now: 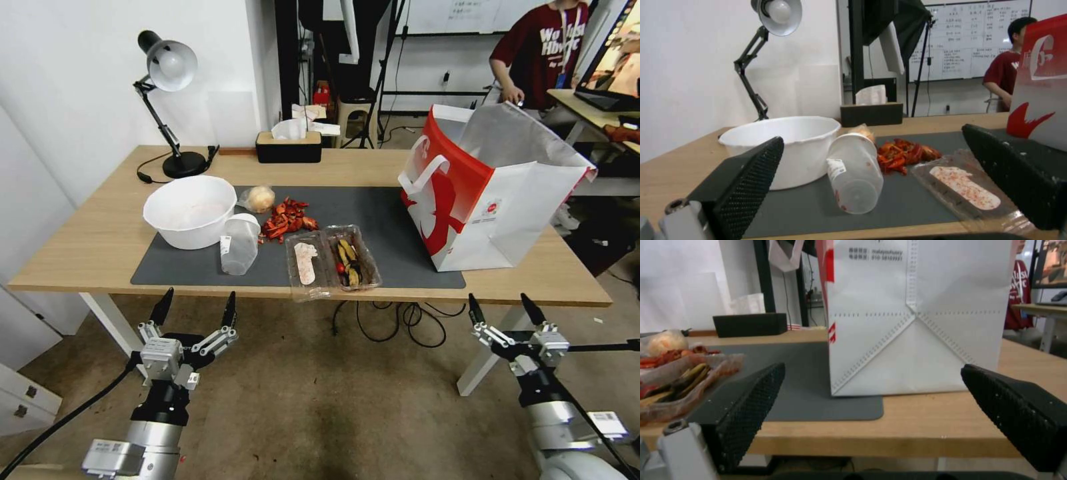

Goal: Pick up the trash from the table and place it into the takeout bag.

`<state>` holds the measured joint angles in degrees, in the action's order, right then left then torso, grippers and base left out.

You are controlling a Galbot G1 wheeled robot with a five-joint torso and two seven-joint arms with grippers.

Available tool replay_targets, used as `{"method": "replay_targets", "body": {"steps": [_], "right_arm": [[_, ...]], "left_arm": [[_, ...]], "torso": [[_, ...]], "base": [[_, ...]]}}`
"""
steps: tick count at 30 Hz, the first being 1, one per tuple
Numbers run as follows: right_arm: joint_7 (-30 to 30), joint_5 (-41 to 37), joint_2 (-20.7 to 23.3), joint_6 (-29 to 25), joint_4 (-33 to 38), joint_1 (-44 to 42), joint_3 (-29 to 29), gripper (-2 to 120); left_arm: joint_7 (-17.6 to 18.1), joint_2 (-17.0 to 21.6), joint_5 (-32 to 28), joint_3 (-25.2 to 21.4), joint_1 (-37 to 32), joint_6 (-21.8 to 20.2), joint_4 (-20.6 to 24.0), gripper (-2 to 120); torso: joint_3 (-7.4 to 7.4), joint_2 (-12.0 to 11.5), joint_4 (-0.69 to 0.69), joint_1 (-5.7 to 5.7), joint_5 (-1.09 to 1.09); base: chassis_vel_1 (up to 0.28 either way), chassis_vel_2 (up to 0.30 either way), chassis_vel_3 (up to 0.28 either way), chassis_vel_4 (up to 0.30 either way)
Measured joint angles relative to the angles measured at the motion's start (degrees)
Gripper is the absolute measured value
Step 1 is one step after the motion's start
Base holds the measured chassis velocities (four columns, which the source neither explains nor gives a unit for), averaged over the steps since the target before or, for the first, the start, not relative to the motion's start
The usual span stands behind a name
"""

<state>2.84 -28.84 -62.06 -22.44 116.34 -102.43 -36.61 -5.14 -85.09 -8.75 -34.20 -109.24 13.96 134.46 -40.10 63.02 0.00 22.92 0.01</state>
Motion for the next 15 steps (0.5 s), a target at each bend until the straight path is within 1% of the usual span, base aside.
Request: {"method": "replay_targets", "body": {"steps": [6,15], "right_arm": [[0.1,-0.5,-0.1,1.1,-0.6,-0.1,0.5,100],[-0.4,0.1,-0.2,0.6,-1.6,1.1,1.2,100]], "left_arm": [[0.1,0.0,-0.2,0.1,0.4,0.1,-0.3,100],[0.3,0.1,-0.3,0.1,0.5,0.1,-0.6,100]], "torso": [[0.0,0.0,-0.01,0.0,0.0],[0.0,0.0,0.0,0.0,-0.01]], "base": [[0.0,0.0,0.0,0.0],[0.0,0.0,0.0,0.0]]}}
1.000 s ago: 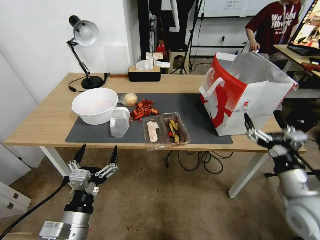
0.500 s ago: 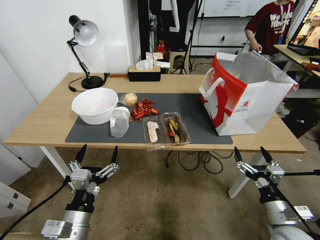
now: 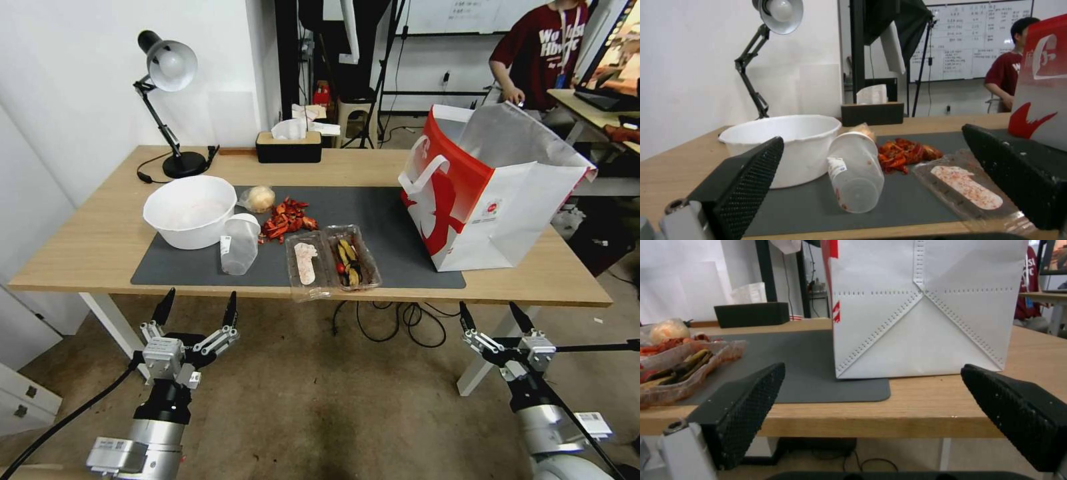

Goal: Pick up the trash from the table and place it into the takeout bag.

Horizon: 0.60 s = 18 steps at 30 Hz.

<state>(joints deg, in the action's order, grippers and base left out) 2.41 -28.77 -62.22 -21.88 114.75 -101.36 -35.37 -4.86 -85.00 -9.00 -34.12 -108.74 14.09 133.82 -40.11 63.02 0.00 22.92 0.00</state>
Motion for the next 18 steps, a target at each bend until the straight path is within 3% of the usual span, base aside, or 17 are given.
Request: {"method": "replay_targets", "body": {"steps": [7,18], "right_arm": [[0.1,0.3,0.8,4.0,0.9,0.1,-0.2,100],[0.1,0.3,0.9,4.9,1.2,0.1,0.1,100]], "left_arm": [[0.2,0.0,-0.1,-0.1,0.1,-0.1,0.0,100],[1.2,0.2,-0.1,-0.8,0.1,-0.9,0.9,100]], "torso": [[0.0,0.0,0.0,0.0,0.01],[0.0,0.0,0.0,0.0,0.01]], "base": [[0.0,0.0,0.0,0.0],[0.0,0.0,0.0,0.0]]}}
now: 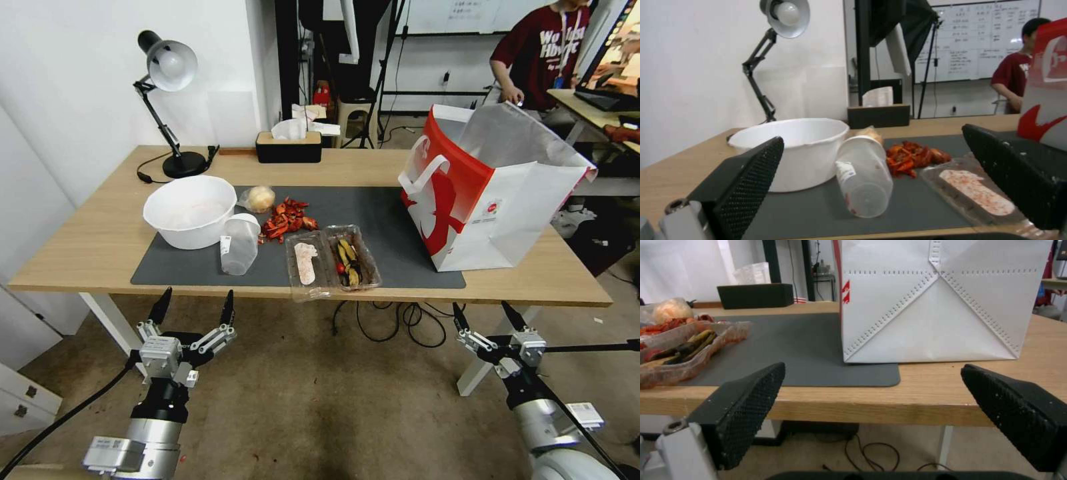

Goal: Pick up the trash from the table and place it into the takeout bag.

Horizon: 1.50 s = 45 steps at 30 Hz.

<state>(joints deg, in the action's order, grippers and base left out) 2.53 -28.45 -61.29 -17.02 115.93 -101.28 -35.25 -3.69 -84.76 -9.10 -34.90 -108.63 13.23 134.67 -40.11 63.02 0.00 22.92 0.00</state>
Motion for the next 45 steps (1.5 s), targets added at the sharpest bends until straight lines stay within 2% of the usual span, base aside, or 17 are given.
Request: {"method": "replay_targets", "body": {"steps": [9,11,12,14,16,17,19,20,22,23,24,25,26,29,36,41,45], "right_arm": [[0.0,-0.5,0.2,-0.4,0.3,-0.2,-0.1,100],[0.0,-0.7,0.2,-0.4,0.5,-0.3,-0.1,100],[0.0,-0.7,0.2,-0.4,0.5,-0.3,-0.1,100],[0.0,-0.8,0.3,-0.4,0.7,-0.3,-0.1,100],[0.0,-0.8,0.3,-0.4,0.7,-0.3,-0.1,100],[0.0,-0.8,0.3,-0.4,0.7,-0.3,-0.1,100],[0.0,-0.7,0.0,-0.4,0.7,-0.3,0.0,100],[0.0,-0.7,0.0,-0.4,0.7,-0.3,0.0,100],[0.1,-0.5,-0.2,-0.4,0.8,-0.4,0.1,100],[0.1,-0.5,-0.2,-0.4,0.8,-0.4,0.1,100],[0.1,-0.3,-0.4,-0.4,0.9,-0.5,0.1,100],[0.1,-0.3,-0.5,-0.4,1.0,-0.5,0.1,100],[0.2,0.0,-0.7,-0.3,1.0,-0.7,-0.1,100],[0.2,0.1,-0.9,-0.2,1.1,-0.8,-0.2,100],[0.3,0.7,-1.5,0.4,1.6,-1.6,-1.3,100],[0.4,1.1,-1.9,1.1,2.0,-1.9,-1.4,100],[0.4,1.3,-2.0,1.3,2.0,-1.9,-1.4,100]], "left_arm": [[2.1,2.8,-2.1,-3.5,1.2,-5.2,2.8,100],[2.6,4.4,-4.2,-5.6,1.9,-9.3,4.3,100],[2.6,4.4,-4.2,-5.6,1.9,-9.3,4.3,100],[3.4,9.5,-9.8,-9.4,3.7,-17.1,6.8,100],[4.3,13.4,-14.8,-11.9,5.2,-21.2,7.6,100],[4.3,13.4,-14.8,-11.9,5.2,-21.2,7.6,100],[6.3,20.5,-23.5,-15.6,7.7,-26.7,7.7,100],[6.3,20.5,-23.5,-15.6,7.7,-26.7,7.7,100],[7.8,25.3,-28.9,-17.0,8.9,-29.1,6.7,100],[7.8,25.3,-28.9,-17.0,8.9,-29.1,6.7,100],[9.1,29.4,-34.0,-17.3,10.1,-30.8,5.9,100],[9.6,30.6,-36.1,-17.2,10.6,-31.6,5.7,100],[11.6,33.8,-43.0,-16.6,12.8,-34.4,5.2,100],[12.8,35.0,-45.6,-16.0,14.1,-35.7,4.8,100],[21.6,44.1,-62.2,-9.9,27.9,-44.5,-1.0,100],[24.2,48.2,-71.2,-5.6,35.1,-47.8,-5.9,100],[25.1,49.2,-74.8,-3.4,37.8,-49.2,-7.7,100]], "torso": [[0.0,0.0,0.0,0.0,0.0],[0.0,0.0,0.0,0.0,0.01],[0.0,0.0,0.0,0.0,0.01],[0.0,0.0,0.0,0.0,0.0],[0.0,0.0,0.0,0.0,0.01],[0.0,0.0,0.0,0.0,0.01],[0.0,0.0,-0.01,0.0,0.0],[0.0,0.0,-0.01,0.0,0.0],[0.0,0.0,0.0,0.01,0.02],[0.0,0.0,0.0,0.01,0.02],[0.0,0.0,-0.01,0.0,0.0],[0.0,0.0,0.0,0.0,0.01],[0.0,0.0,0.0,0.0,0.01],[0.0,0.0,0.0,0.0,-0.01],[0.0,0.0,-0.01,0.01,0.01],[0.0,0.0,0.0,0.01,0.01],[0.0,0.0,0.01,0.0,0.0]], "base": [[0.0,0.0,0.0,0.0],[0.0,0.0,0.0,0.0],[0.0,0.0,0.0,0.0],[0.0,0.0,0.0,0.0],[0.0,0.0,0.0,0.0],[0.0,0.0,0.0,0.0],[0.0,0.0,0.0,0.0],[0.0,0.0,0.0,0.0],[0.0,0.0,0.0,0.0],[0.0,0.0,0.0,0.0],[0.0,0.0,0.0,0.0],[0.0,0.0,0.0,0.0],[0.0,0.0,0.0,0.0],[0.0,0.0,0.0,0.0],[0.0,0.0,0.0,0.0],[0.0,0.0,0.0,0.0],[0.0,0.0,0.0,0.0]]}}
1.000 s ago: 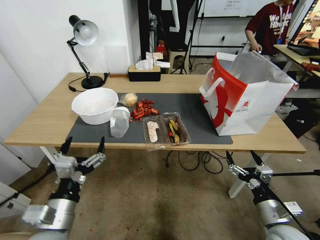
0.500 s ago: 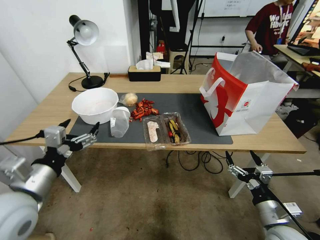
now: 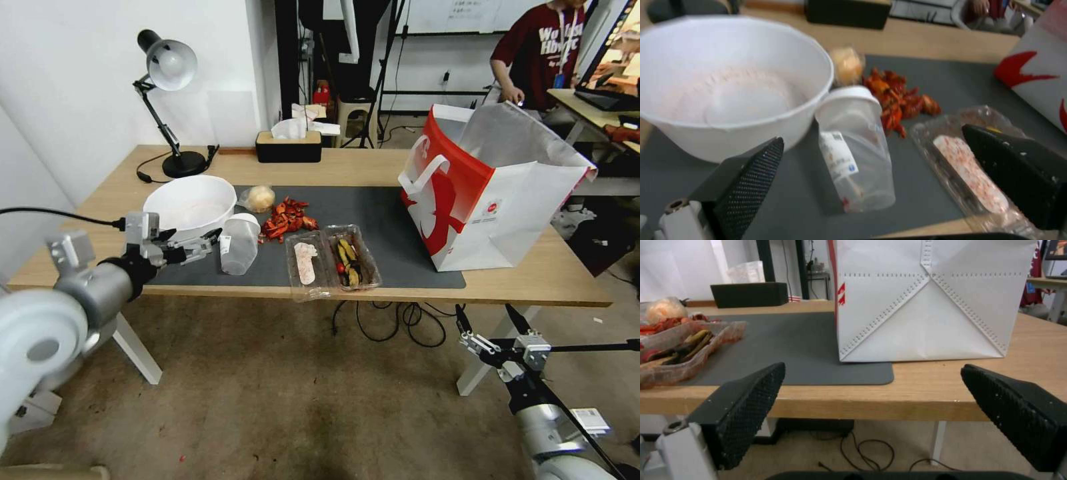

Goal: Pick up the trash from the table and place it into the takeout bag.

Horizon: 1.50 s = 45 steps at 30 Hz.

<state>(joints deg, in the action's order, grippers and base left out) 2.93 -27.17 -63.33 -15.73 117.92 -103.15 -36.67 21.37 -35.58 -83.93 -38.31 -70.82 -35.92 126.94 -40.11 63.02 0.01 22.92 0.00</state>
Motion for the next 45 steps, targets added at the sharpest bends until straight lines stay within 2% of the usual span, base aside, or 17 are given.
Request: {"method": "replay_targets", "body": {"steps": [7,8,11,18,26,45], "right_arm": [[0.1,0.2,0.2,0.3,-0.6,0.3,-0.3,100],[0.1,0.2,0.2,0.3,-0.6,0.3,-0.3,100],[0.1,0.2,0.4,0.3,-1.0,0.5,-0.4,100],[0.6,0.3,0.7,0.3,-1.5,0.5,-0.7,100],[0.8,0.7,0.3,0.2,-1.5,0.1,-0.7,100],[1.2,1.3,0.0,0.0,-1.3,-0.6,-1.3,100]], "left_arm": [[2.1,-0.2,-5.2,8.6,9.8,-2.3,-5.5,100],[2.1,-0.2,-5.2,8.6,9.8,-2.3,-5.5,100],[3.8,-1.2,-5.3,13.8,14.2,-2.8,-7.7,100],[6.0,-2.3,-5.2,19.2,18.6,-3.7,-10.6,100],[7.4,-2.5,-5.7,23.5,21.9,-5.1,-13.9,100],[9.0,-4.6,-7.2,30.9,28.7,-5.0,-19.2,100]], "torso": [[0.0,0.0,0.0,0.0,-0.01],[0.0,0.0,0.0,0.0,-0.01],[0.0,0.0,-0.01,0.0,-0.01],[0.0,0.0,0.0,0.0,0.0],[0.0,0.0,0.0,0.0,0.0],[0.0,0.0,-0.01,0.0,0.0]], "base": [[0.0,0.0,0.0,0.0],[0.0,0.0,0.0,0.0],[0.0,0.0,0.0,0.0],[0.0,0.0,0.0,0.0],[0.0,0.0,0.0,0.0],[0.0,0.0,0.0,0.0]]}}
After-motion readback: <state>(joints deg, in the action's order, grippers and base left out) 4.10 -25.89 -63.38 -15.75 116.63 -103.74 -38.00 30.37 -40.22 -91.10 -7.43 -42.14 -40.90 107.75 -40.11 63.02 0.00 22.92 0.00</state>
